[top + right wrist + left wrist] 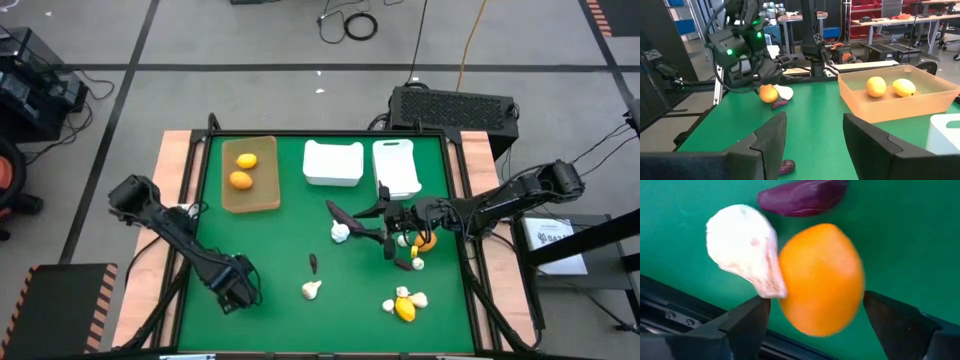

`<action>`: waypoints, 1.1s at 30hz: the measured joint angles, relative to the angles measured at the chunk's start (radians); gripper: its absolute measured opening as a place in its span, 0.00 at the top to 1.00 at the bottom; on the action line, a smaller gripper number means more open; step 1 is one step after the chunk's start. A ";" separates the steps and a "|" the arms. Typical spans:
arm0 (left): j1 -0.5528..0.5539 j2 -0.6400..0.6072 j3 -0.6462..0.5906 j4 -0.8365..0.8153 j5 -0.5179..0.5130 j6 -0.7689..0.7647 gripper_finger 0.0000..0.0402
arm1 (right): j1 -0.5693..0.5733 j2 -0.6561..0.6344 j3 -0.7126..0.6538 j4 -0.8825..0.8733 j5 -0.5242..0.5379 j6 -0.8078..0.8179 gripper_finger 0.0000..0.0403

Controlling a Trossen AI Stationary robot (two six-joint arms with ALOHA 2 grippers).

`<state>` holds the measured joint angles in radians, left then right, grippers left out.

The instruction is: Sort produce into baskets

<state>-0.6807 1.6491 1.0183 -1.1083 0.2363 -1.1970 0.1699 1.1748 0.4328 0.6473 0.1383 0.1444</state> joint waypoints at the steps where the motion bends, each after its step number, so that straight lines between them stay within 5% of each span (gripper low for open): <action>1: 0.000 0.005 -0.003 0.001 -0.001 0.005 0.19 | 0.000 0.000 0.000 0.000 0.000 0.000 0.54; 14: 0.000 0.038 -0.013 0.030 -0.002 0.026 0.19 | 0.000 0.000 0.000 0.000 0.000 0.000 0.54; 24: 0.002 0.038 -0.011 0.026 0.027 0.064 0.35 | 0.000 0.000 0.000 0.000 0.000 0.000 0.54; 33: 0.065 -0.035 0.081 -0.008 0.078 0.178 0.36 | 0.000 0.000 -0.001 0.000 0.000 0.005 0.54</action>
<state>-0.6153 1.6140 1.0996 -1.1168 0.3148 -1.0187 0.1699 1.1748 0.4322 0.6472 0.1383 0.1493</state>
